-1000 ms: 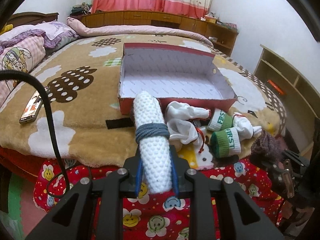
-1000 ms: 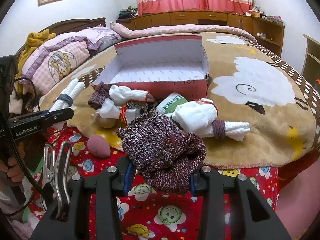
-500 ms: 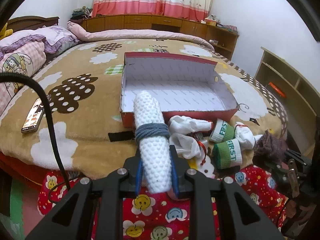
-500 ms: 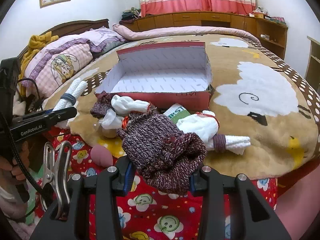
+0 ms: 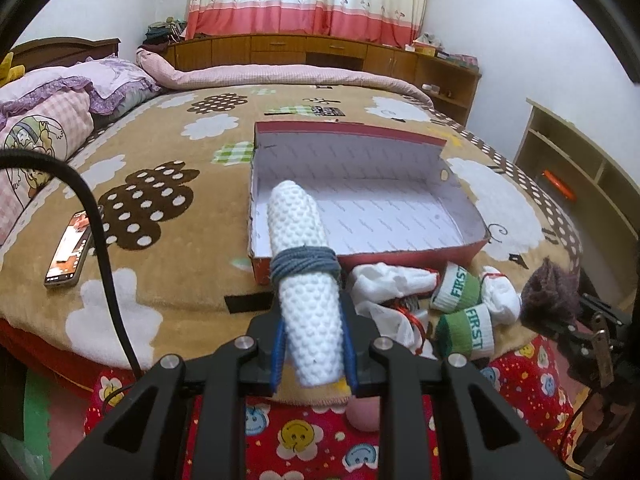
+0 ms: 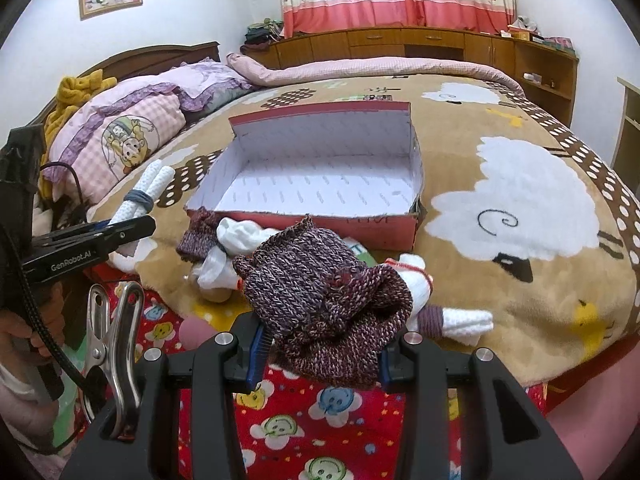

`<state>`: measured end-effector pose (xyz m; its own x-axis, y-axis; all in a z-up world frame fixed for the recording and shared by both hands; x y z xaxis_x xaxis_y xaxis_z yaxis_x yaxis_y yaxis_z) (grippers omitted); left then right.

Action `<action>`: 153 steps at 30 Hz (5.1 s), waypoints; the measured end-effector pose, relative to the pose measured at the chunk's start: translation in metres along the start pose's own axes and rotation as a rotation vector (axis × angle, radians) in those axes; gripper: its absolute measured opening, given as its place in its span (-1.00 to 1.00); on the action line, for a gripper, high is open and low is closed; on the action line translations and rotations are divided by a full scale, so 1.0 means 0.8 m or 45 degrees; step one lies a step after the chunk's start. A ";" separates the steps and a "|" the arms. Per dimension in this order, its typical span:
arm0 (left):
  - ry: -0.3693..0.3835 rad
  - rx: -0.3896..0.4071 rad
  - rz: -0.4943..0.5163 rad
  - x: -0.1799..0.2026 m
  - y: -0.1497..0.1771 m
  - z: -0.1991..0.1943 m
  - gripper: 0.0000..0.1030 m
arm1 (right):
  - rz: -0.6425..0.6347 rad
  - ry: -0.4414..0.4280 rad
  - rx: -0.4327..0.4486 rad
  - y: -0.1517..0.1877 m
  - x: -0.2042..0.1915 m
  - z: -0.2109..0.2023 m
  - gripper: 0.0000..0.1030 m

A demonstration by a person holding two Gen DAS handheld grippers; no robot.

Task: Organize soft objects
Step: 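Carry the mesh roll and maroon sock over the open shoebox with both grippers, then open both grippers to drop the mesh roll and maroon sock into the box, then withdraw both grippers from the shoebox back toward the pile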

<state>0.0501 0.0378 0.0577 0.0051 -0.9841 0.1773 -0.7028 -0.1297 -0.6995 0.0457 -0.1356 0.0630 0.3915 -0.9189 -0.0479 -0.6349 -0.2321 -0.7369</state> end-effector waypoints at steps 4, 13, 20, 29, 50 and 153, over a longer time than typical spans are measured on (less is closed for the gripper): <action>0.001 0.000 -0.002 -0.001 -0.010 0.006 -0.53 | -0.003 0.009 0.003 -0.012 0.008 0.002 -0.19; -0.009 0.023 0.011 -0.001 -0.038 0.021 -0.53 | -0.016 0.020 0.011 -0.036 0.017 0.009 -0.19; 0.006 0.018 0.031 0.006 -0.057 0.037 -0.53 | -0.033 0.027 0.024 -0.060 0.020 0.015 -0.19; 0.017 0.025 0.051 0.018 -0.079 0.055 -0.53 | -0.037 0.048 0.048 -0.089 0.033 0.021 -0.19; 0.015 -0.018 0.046 0.017 -0.096 0.103 -0.53 | -0.034 0.048 0.055 -0.126 0.048 0.052 -0.19; -0.104 -0.131 -0.072 0.000 -0.040 0.093 0.06 | 0.005 0.100 -0.004 -0.077 0.050 0.066 0.31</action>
<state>0.1253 0.0327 0.0282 0.1015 -0.9828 0.1543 -0.7692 -0.1758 -0.6143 0.1354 -0.1413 0.0708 0.3357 -0.9420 0.0022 -0.6383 -0.2292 -0.7348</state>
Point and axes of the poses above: each gripper's, at about its wrist camera, not at the fingertips, and z roughly the way its jaws point, x to its right, y to its underside, the point moved 5 cm from there along z, roughly the way its jaws point, and after that the axes turned 8 degrees about -z, right-handed, at the moved point
